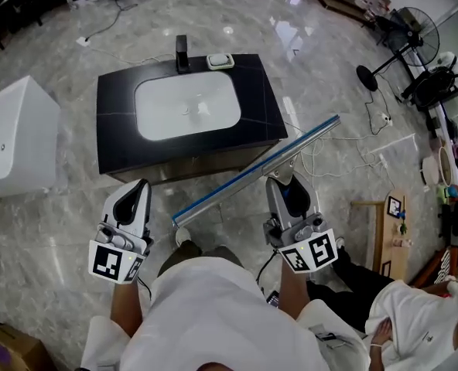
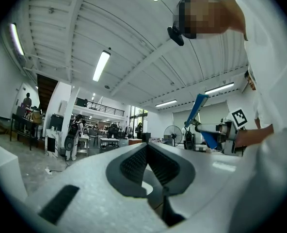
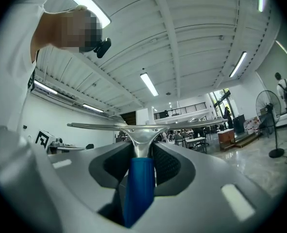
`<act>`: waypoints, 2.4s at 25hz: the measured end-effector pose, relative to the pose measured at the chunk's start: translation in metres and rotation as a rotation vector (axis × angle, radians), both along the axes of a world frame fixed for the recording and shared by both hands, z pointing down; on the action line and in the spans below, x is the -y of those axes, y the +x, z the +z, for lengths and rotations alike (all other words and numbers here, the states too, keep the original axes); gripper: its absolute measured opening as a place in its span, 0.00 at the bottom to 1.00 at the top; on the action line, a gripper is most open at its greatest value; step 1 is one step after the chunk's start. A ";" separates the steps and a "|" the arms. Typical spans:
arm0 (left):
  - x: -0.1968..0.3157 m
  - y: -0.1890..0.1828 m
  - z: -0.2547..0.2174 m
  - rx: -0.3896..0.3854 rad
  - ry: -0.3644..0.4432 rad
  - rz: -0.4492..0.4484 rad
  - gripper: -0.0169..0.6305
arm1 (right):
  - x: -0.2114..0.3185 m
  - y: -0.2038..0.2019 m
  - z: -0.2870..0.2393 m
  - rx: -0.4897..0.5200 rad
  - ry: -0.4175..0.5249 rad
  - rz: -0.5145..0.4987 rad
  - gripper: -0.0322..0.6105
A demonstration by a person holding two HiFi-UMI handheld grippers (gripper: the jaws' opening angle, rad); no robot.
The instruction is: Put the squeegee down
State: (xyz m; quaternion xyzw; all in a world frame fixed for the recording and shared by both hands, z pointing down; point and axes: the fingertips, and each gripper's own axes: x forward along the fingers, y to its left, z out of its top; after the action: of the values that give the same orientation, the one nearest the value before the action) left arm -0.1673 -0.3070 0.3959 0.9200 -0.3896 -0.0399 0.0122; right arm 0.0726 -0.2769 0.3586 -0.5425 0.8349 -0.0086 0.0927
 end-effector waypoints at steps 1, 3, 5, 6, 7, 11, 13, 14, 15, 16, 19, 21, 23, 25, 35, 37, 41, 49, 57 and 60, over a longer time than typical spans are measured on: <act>0.007 0.003 -0.001 -0.002 0.001 0.001 0.02 | 0.007 0.003 0.001 -0.002 -0.006 0.001 0.26; 0.019 0.009 -0.002 -0.003 0.002 -0.004 0.02 | 0.021 0.011 0.003 -0.001 -0.010 -0.002 0.26; 0.030 0.018 -0.002 0.005 0.005 -0.014 0.02 | 0.037 0.019 0.004 0.005 -0.005 -0.015 0.26; 0.035 0.022 -0.001 0.012 0.006 -0.021 0.02 | 0.045 0.023 0.006 0.010 -0.002 -0.024 0.26; 0.040 0.027 0.001 0.018 0.005 -0.031 0.02 | 0.052 0.028 0.009 0.016 -0.002 -0.034 0.26; 0.051 0.047 -0.003 0.025 -0.001 -0.067 0.02 | 0.077 0.045 0.014 0.017 -0.018 -0.076 0.26; 0.057 0.057 -0.006 0.034 0.004 -0.077 0.02 | 0.089 0.055 0.015 0.014 -0.017 -0.086 0.26; 0.061 0.062 -0.006 0.034 0.004 -0.082 0.02 | 0.094 0.060 0.016 0.015 -0.018 -0.087 0.26; 0.064 0.067 -0.005 0.033 0.000 -0.085 0.02 | 0.098 0.066 0.017 0.013 -0.022 -0.087 0.26; 0.066 0.072 -0.003 0.033 -0.006 -0.086 0.02 | 0.102 0.071 0.020 0.010 -0.028 -0.087 0.26; 0.070 0.088 0.007 0.045 -0.026 -0.066 0.02 | 0.115 0.085 0.033 -0.019 -0.063 -0.092 0.26; 0.076 0.100 0.013 0.051 -0.036 -0.046 0.02 | 0.129 0.093 0.049 -0.055 -0.096 -0.100 0.26; 0.086 0.113 0.019 0.052 -0.050 -0.034 0.02 | 0.148 0.103 0.070 -0.090 -0.135 -0.111 0.26; 0.093 0.123 0.028 0.055 -0.074 -0.028 0.02 | 0.169 0.113 0.094 -0.123 -0.176 -0.126 0.26; 0.123 0.164 0.069 0.088 -0.180 -0.029 0.02 | 0.278 0.164 0.221 -0.243 -0.358 -0.198 0.26; 0.132 0.169 0.075 0.090 -0.188 -0.029 0.02 | 0.296 0.163 0.243 -0.244 -0.391 -0.206 0.26; 0.151 0.182 0.085 0.094 -0.200 -0.019 0.02 | 0.324 0.160 0.288 -0.249 -0.466 -0.209 0.26; 0.168 0.198 0.115 0.115 -0.250 -0.004 0.02 | 0.357 0.166 0.366 -0.301 -0.607 -0.245 0.26; 0.170 0.194 0.131 0.120 -0.277 -0.026 0.02 | 0.366 0.167 0.409 -0.416 -0.694 -0.339 0.26; 0.168 0.192 0.135 0.118 -0.283 -0.034 0.02 | 0.365 0.166 0.417 -0.474 -0.706 -0.393 0.26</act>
State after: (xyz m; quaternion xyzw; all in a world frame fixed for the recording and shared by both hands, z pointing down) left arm 0.0248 -0.4753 0.5311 0.9031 -0.4070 0.0693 0.1184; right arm 0.2383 -0.6422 0.7755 -0.3596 0.8660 -0.1852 -0.2941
